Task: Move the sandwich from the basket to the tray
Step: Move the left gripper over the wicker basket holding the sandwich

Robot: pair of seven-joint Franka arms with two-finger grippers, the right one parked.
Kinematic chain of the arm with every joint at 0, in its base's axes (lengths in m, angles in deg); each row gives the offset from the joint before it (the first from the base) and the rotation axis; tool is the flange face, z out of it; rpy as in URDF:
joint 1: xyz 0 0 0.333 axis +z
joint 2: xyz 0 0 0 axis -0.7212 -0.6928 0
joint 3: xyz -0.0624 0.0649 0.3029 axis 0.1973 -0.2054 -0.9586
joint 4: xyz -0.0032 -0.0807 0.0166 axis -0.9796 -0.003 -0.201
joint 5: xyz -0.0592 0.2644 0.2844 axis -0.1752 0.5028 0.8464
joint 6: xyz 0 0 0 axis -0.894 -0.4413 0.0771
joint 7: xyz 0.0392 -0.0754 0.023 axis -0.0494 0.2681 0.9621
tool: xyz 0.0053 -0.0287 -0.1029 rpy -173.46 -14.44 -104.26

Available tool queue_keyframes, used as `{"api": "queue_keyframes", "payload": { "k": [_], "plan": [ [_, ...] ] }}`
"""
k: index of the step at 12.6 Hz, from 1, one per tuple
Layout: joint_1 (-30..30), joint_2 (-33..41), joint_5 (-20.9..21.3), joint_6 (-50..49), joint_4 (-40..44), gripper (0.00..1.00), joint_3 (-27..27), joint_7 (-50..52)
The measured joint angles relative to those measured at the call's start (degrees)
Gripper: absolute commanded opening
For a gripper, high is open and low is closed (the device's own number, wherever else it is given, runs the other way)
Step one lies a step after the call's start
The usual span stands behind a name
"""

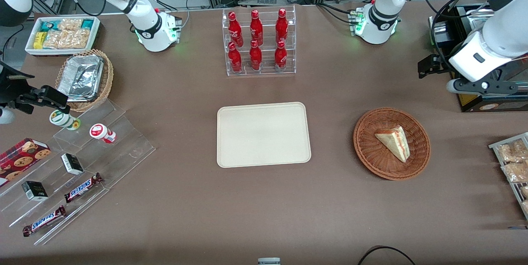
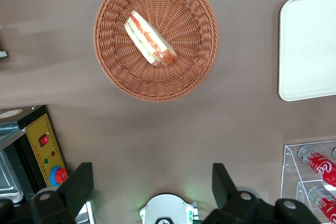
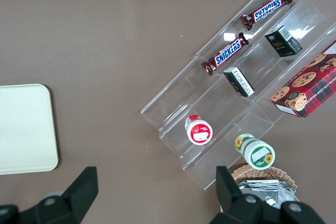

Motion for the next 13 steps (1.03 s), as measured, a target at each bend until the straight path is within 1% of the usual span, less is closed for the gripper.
{"api": "queue_keyframes", "payload": {
  "k": [4,7,9,13],
  "plan": [
    [0.01,0.82,0.15,0.07,-0.01,1.0,-0.13,0.0],
    [0.03,0.78,0.11,1.82,-2.78,1.0,-0.7,0.0],
    [0.03,0.71,0.11,6.22,-6.96,1.0,-0.71,0.0],
    [0.03,0.48,0.13,19.28,-17.13,1.0,-0.71,0.0]
  ]
}}
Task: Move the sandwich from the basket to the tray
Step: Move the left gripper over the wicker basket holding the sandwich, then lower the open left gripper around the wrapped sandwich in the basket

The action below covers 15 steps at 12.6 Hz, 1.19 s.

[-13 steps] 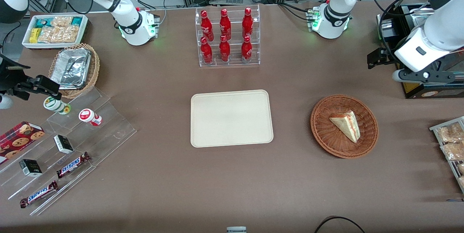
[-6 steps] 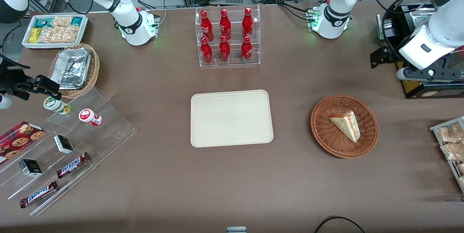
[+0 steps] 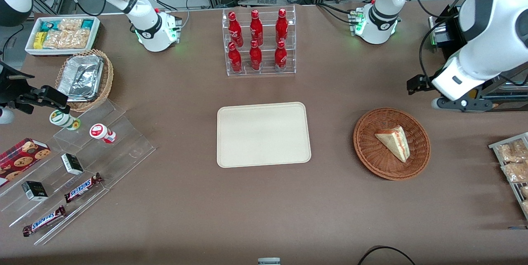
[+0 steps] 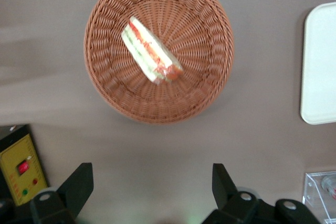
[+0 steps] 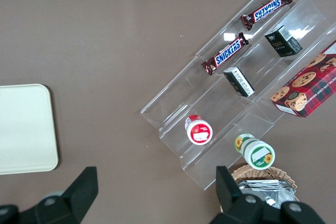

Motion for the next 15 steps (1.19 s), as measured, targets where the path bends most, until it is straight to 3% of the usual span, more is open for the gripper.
{"api": "queue_keyframes", "payload": {
  "k": [4,8,15],
  "plan": [
    [0.0,-0.41,0.0,15.92,-10.86,1.0,-0.02,0.0],
    [0.03,-3.43,-0.02,21.69,-13.11,1.0,-0.18,1.78],
    [0.03,-8.97,-0.05,30.59,-13.11,1.0,-0.23,33.11]
  ]
}}
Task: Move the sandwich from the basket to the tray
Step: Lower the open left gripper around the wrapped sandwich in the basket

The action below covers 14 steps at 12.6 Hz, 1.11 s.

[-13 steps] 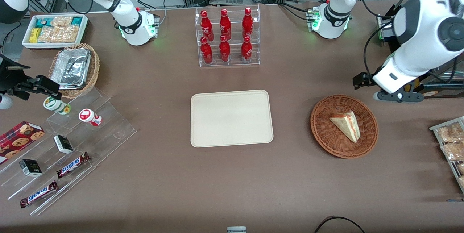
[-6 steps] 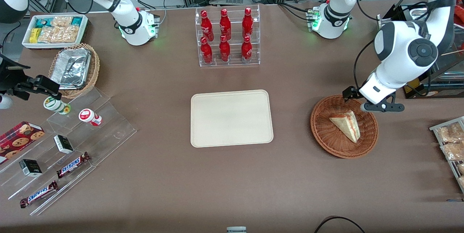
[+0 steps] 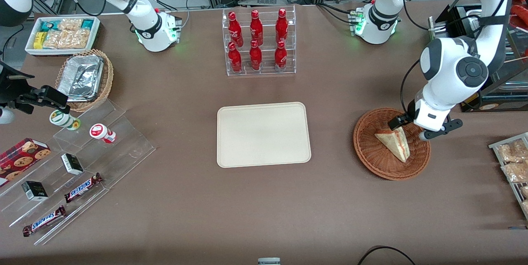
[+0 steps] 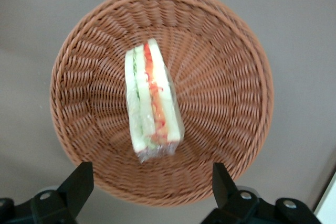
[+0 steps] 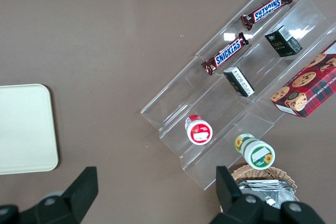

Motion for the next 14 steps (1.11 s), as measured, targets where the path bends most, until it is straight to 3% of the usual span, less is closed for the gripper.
{"api": "queue_keyframes", "payload": {
  "k": [4,14],
  "plan": [
    [0.0,-0.99,0.0,1.06,0.0,1.0,0.0,5.89],
    [0.01,-7.4,0.0,7.19,-0.01,1.0,-0.58,6.45]
  ]
}}
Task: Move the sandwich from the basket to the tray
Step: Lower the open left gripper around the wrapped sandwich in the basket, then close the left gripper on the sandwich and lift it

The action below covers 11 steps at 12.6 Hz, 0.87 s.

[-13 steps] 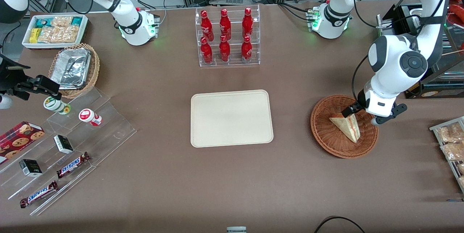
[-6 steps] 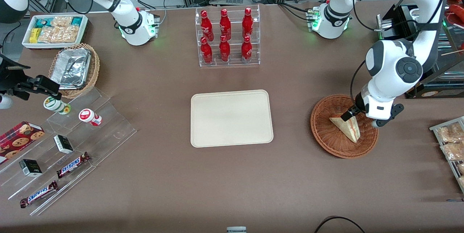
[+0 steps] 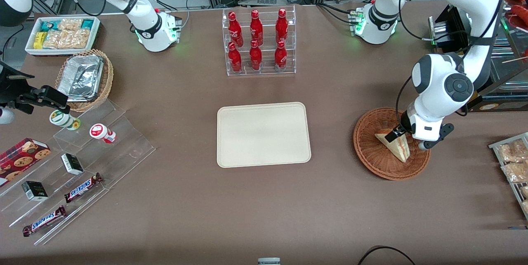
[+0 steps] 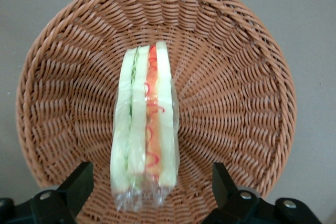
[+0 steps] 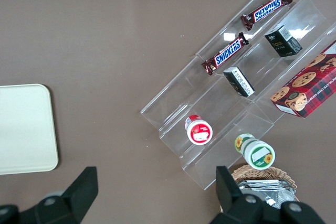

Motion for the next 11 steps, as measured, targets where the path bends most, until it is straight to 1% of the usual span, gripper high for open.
{"api": "queue_keyframes", "payload": {
  "k": [4,5,6,8,9,11],
  "plan": [
    [0.03,-3.04,0.0,1.67,0.0,0.99,-1.31,0.0],
    [0.04,-3.32,0.0,1.68,0.0,0.85,-1.39,0.0],
    [0.03,-3.43,0.0,1.68,0.0,0.58,-1.4,0.06],
    [0.03,-3.44,0.0,1.62,0.0,0.11,-1.4,1.42],
    [0.03,-3.43,0.0,1.29,0.02,0.0,-1.39,1.96],
    [0.02,-3.13,0.0,-0.63,0.24,0.0,-1.37,2.27]
  ]
}}
